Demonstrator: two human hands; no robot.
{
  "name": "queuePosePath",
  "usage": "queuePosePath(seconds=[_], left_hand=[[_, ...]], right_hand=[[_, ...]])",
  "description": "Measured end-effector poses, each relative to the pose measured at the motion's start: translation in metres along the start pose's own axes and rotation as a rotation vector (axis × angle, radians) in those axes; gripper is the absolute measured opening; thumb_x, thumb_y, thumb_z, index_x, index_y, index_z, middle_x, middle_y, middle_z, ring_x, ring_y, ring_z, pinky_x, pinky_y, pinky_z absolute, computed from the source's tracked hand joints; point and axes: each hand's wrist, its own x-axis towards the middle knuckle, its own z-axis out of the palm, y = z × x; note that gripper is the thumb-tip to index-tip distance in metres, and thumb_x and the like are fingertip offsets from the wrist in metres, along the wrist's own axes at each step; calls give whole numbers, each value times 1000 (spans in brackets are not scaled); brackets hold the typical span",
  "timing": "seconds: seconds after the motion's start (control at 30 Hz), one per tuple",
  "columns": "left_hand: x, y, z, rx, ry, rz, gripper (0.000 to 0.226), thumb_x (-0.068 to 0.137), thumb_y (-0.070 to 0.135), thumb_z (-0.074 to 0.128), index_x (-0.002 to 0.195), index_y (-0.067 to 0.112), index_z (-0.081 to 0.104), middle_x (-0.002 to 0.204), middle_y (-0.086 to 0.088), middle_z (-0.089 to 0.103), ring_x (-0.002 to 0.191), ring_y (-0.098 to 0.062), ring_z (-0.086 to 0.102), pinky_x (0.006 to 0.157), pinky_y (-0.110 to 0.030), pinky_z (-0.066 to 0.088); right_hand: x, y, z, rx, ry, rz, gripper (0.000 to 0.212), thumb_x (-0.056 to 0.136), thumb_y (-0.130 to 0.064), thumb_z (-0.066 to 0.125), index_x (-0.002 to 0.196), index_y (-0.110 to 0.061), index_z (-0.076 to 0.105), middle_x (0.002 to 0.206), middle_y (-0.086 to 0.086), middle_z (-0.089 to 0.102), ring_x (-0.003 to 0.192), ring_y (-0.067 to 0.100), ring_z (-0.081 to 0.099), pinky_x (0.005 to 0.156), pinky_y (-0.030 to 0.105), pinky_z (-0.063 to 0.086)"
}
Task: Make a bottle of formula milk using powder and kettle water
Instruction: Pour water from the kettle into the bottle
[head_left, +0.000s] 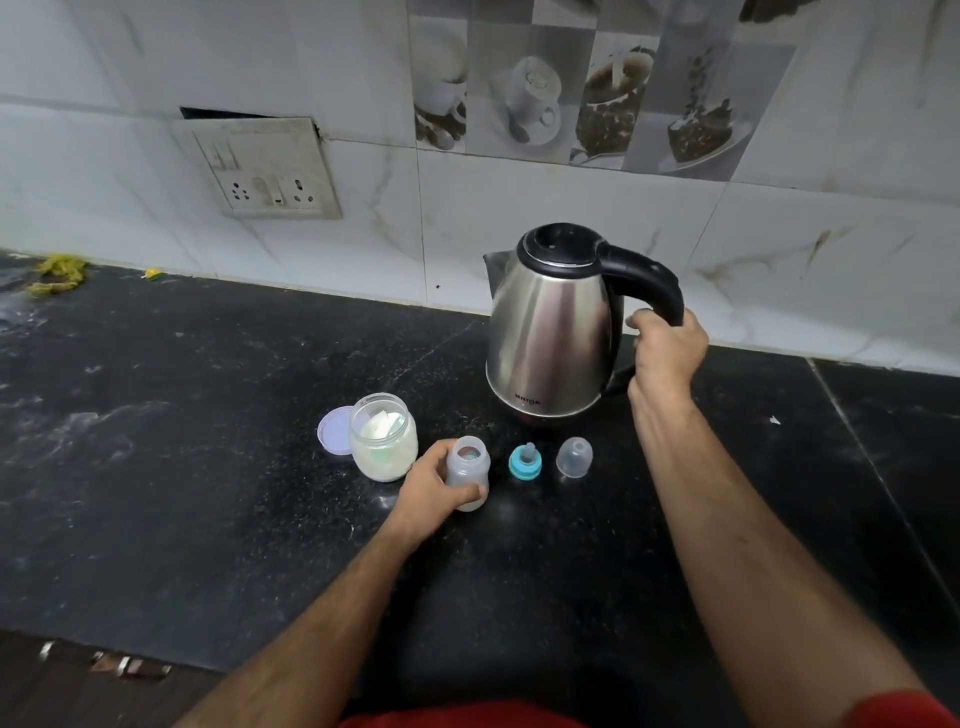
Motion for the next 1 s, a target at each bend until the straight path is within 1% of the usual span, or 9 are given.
queuePosePath(seconds=[0.1,0.2,0.37,0.47,0.57,0.67,0.73,0.93,1.0], left_hand=[[7,1,2,8,-6,-5,53,71,-3,80,107,30,59,107,6,69,97,-6,65,83,-15,50],[14,1,2,13,-1,-7,54,70,-1,81,108,31,60,108,8,70,100,-5,66,85,-18,50],[21,4,2,16,1,6,54,71,-4,81,108,28,59,108,7,69,94,7,64,82,-12,48],[24,1,3,10,-2,2,55,70,-3,83,109,28,60,108,8,69,95,5,64,85,-15,48],[26,-1,7,13,8,-3,56,64,6,85,108,31,60,105,11,70,96,3,65,86,-16,49],[26,-1,9,19,1,-6,56,68,1,85,109,31,60,108,10,69,97,4,64,87,-16,49],[27,-2,9,13,-1,-7,57,68,2,85,111,29,60,110,8,70,101,-1,65,90,-19,50],[27,-2,8,19,13,-11,57,69,-2,84,109,30,60,109,9,69,101,-2,64,92,-20,49],[27,0,8,20,12,-9,57,69,-2,84,109,31,60,108,9,69,100,-1,64,91,-19,49]], right_hand=[[15,12,14,-27,1,12,25,72,1,65,66,-21,55,62,-4,51,58,11,48,54,21,40],[27,31,23,-40,3,53,25,73,1,65,67,-21,57,62,-5,52,57,9,50,56,22,42],[47,59,27,-42,4,118,25,71,2,66,70,-22,60,65,-4,55,63,10,54,64,27,47],[53,72,28,-41,-11,126,25,70,4,66,70,-20,60,65,-2,55,62,12,53,64,30,46],[56,83,29,-51,-34,120,24,73,5,66,75,-19,61,69,-1,57,67,12,56,64,27,47],[57,91,31,-45,-46,117,24,74,5,65,77,-18,62,71,-1,58,68,11,57,64,22,48],[57,94,32,-37,-52,127,25,76,7,64,80,-18,62,73,-2,59,68,8,56,62,18,48],[61,103,31,-44,-54,139,23,78,5,65,92,-14,65,79,-3,63,74,7,60,67,18,50],[61,103,29,-58,-62,126,20,78,4,65,88,-13,65,76,-3,61,71,6,58,64,17,49]])
